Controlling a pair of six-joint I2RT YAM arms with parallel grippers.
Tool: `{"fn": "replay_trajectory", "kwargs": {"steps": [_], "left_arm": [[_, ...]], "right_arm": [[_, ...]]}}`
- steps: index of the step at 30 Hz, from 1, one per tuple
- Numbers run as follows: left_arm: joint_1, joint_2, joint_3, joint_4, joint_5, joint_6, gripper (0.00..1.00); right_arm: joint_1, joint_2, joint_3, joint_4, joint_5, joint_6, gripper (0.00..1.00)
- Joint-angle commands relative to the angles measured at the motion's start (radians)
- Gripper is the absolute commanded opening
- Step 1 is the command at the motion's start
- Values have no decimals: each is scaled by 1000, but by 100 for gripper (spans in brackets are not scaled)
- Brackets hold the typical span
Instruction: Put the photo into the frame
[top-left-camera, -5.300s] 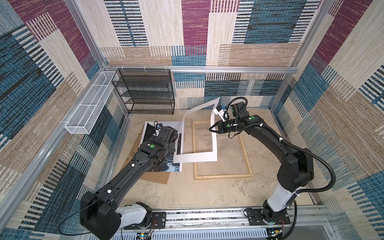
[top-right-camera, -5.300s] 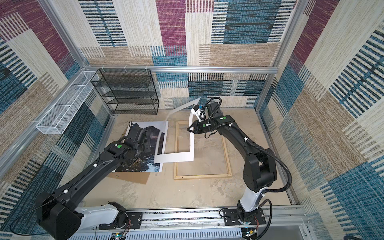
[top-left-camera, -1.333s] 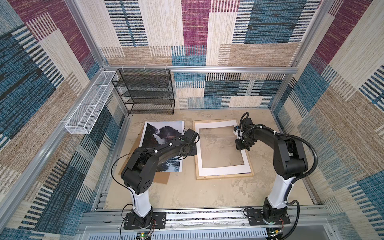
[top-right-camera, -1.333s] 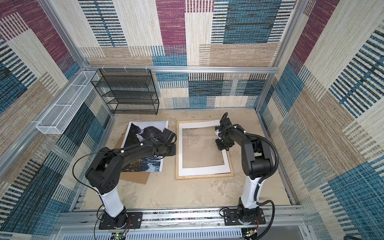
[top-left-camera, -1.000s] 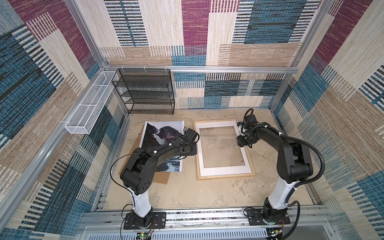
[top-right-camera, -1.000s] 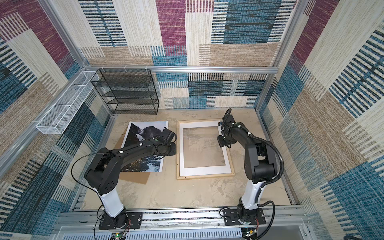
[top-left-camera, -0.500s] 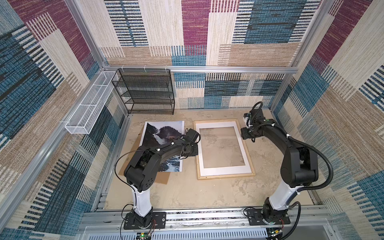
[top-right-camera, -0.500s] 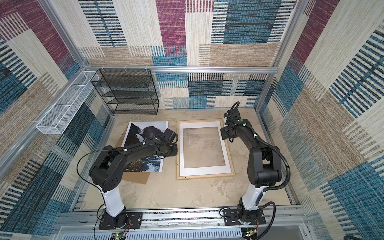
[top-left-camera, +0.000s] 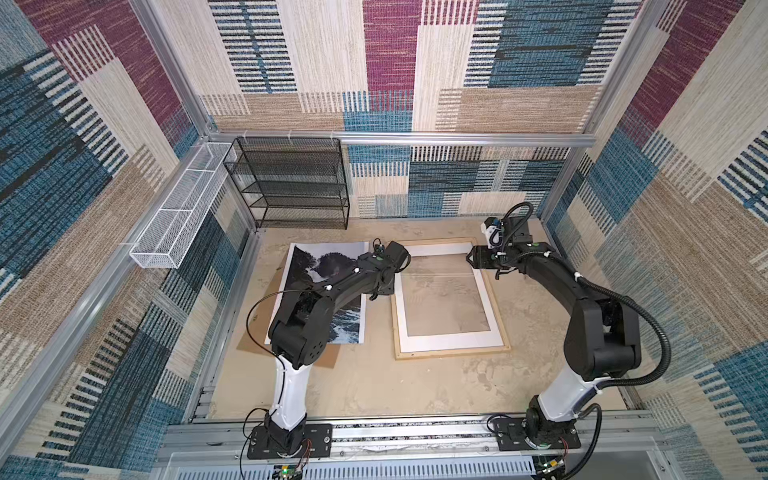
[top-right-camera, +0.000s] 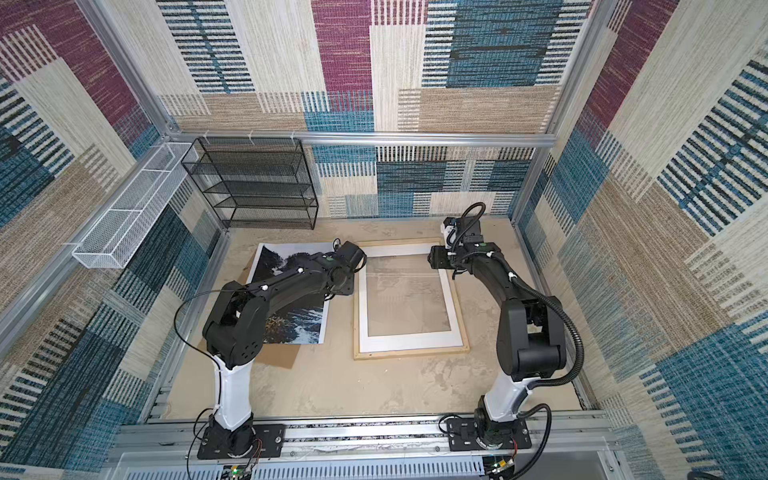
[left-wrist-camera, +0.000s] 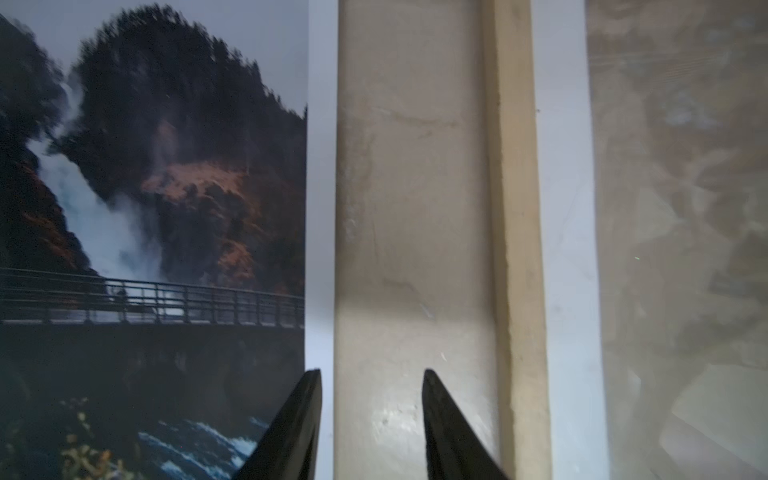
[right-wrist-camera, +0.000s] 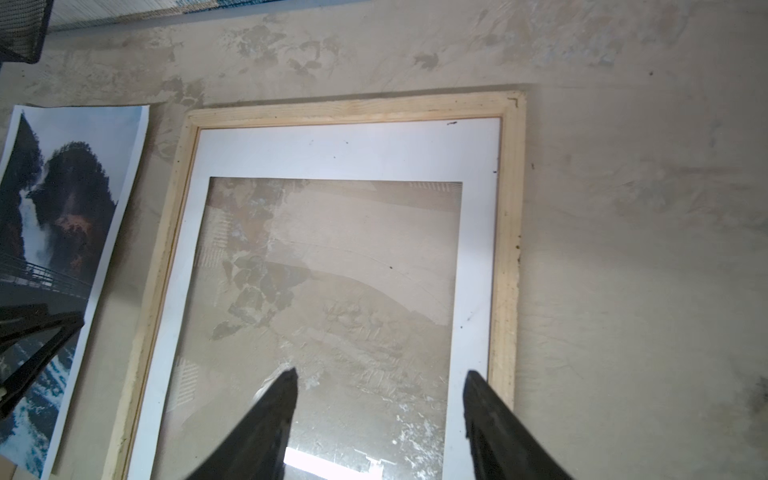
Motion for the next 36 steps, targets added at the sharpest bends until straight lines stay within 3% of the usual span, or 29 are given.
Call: {"fn": "replay_trajectory", "kwargs": {"steps": [1, 12, 20, 36], "left_arm": [[2, 61, 81, -170, -176, 36, 46], [17, 227, 236, -212, -221, 68, 52], [31, 278, 259, -221, -199, 57, 52], [34, 305, 256, -220, -143, 46, 28]], "right_arm": [[1, -13, -15, 59, -41, 29, 66], [2, -61, -71, 75, -46, 19, 67], [1, -88, -89, 77, -36, 11, 67], [1, -101, -95, 82, -26, 9, 67]]}}
